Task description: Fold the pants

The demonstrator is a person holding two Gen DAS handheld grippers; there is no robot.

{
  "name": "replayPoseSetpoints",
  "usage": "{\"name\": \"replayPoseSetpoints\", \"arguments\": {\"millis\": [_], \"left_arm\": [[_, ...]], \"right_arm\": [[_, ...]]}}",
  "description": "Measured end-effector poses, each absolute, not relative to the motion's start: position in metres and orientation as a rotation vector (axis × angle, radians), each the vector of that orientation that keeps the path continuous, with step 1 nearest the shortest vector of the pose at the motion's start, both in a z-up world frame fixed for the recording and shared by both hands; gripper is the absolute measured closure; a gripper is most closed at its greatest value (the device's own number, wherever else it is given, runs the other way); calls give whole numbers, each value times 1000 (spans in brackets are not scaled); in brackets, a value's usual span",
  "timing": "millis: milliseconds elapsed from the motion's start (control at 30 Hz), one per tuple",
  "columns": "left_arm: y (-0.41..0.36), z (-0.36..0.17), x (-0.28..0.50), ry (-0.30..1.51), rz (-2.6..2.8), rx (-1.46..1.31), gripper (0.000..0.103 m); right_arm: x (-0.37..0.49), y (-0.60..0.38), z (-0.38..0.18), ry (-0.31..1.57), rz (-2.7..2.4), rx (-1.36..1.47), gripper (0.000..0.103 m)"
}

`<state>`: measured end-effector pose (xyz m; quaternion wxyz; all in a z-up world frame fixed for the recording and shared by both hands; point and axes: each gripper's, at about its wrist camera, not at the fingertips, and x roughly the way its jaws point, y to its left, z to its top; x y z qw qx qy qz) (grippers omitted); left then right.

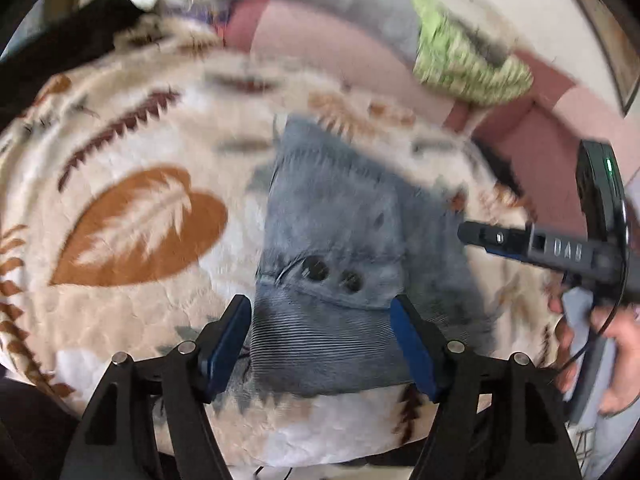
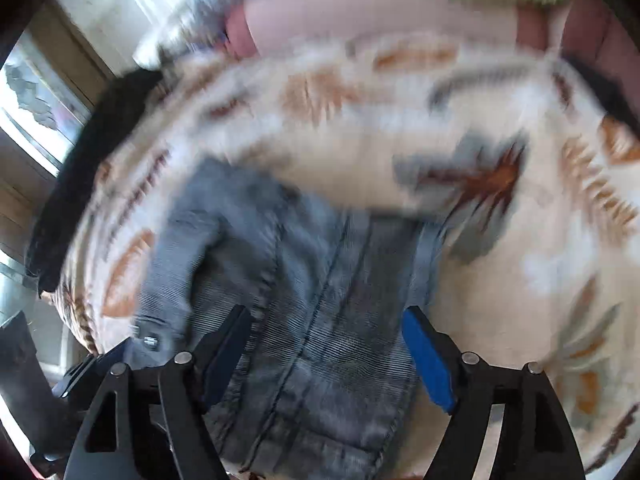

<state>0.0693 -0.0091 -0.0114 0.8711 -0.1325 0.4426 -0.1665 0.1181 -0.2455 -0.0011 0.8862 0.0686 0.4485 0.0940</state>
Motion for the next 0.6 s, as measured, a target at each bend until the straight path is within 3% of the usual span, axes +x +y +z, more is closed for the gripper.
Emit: {"name": "replayPoseSetpoints", "arguments": {"millis": [67,133,167,200,400,600], "left_arm": [[-13,-13,68,928,-324,-237,26],[-30,-38,79,1053,-310,-126,25],[-32,-45,79,1059,-321,-110,23],[-30,-43,78,1045,-324,-127,23],[-15,-8,65,887,-314,-154,24],[5,-24,67,940,-299,-217,24]], "right_arm": [[96,-248,-2,899,222,167,15],[92,-245,-38,972,191,119,13],[96,-245,-72,1079,156,62,13],[94,-251,-79,1072,176,114,11],[88,-279,-36,959,221,262,10],[138,-270,2,888,453,477,10]]}}
